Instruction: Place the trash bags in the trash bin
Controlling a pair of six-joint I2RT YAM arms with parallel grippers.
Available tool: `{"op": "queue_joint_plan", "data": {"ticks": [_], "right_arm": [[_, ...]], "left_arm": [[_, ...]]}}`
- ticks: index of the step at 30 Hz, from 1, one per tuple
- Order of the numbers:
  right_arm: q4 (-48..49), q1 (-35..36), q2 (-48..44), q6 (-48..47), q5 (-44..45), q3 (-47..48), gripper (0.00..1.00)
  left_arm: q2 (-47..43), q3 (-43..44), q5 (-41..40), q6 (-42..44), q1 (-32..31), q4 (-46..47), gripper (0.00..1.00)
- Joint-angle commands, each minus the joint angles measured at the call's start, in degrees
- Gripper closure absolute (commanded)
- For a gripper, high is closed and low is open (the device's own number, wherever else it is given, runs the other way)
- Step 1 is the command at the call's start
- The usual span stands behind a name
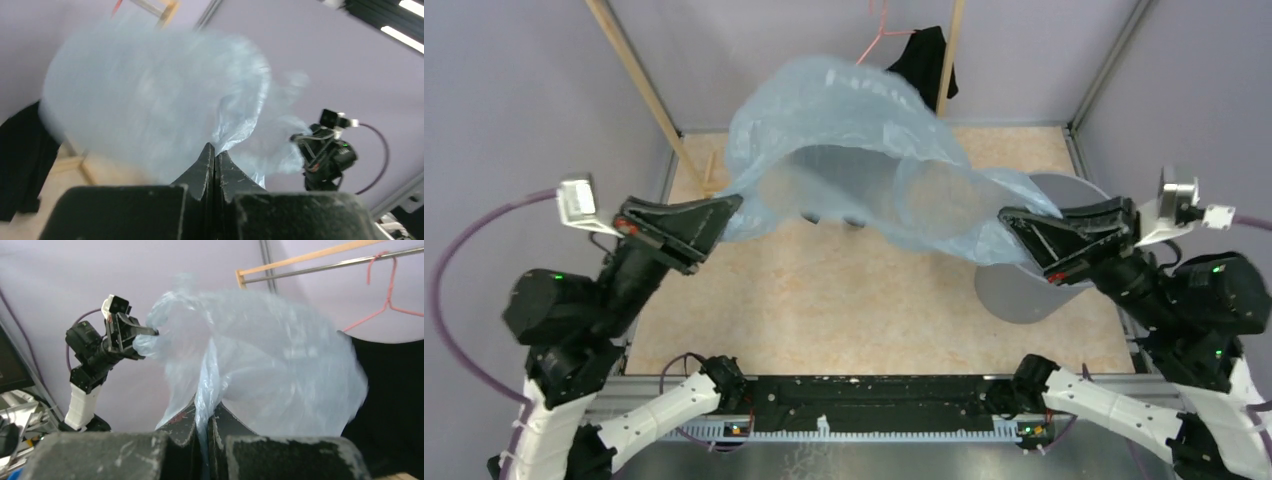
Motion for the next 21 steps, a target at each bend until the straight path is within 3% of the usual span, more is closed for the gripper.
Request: {"op": "queue_joint_plan", "data": {"ticks": [1,5,7,9,15,17,19,21], "right_arm": [[-2.1,-0.2,-1.2,1.7,5.0,-19.4,1.00],[2.4,-0.2,3.7,8.8,1.5,-39.3,1.00],[3.2,-0.2,6.8,9.9,-0.2,-41.9,1.00],[-0.4,-0.2,8.0,6.5,-0.5,-37.8,1.00],[-12.8,-0.2,7.6,-8.2,7.4,-11.9,1.00],[-15.2,-0.2,7.7,-9.9,8.2,-5.5,1.00],[-15.3,-0.2,6.3,-9.4,8.4,-5.6,1.00],[-13.0,-0.2,3.4,-7.8,8.8,-11.5,1.00]], "left_arm": [[-0.3,-16.7,-8.9,-1.5,0.0,-7.7,1.00],[-0.7,-37.0,-11.0,-11.5,0.0,-10.9,1.00],[1.5,-40.3,-9.6,-12.4,0.0,-11.0,1.00],[4.1,-35.9,-9.2,-9.8,0.0,-10.6,1.00],[12.5,-8.6,-8.9,7.7,0.0,-5.1,1.00],[13.6,-3.3,-8.4,11.9,0.0,-2.3,1.00],[12.9,-2.7,-9.6,14.8,0.0,0.7,1.00],[11.1,-6.1,-12.6,15.5,0.0,2.7,1.00]]}}
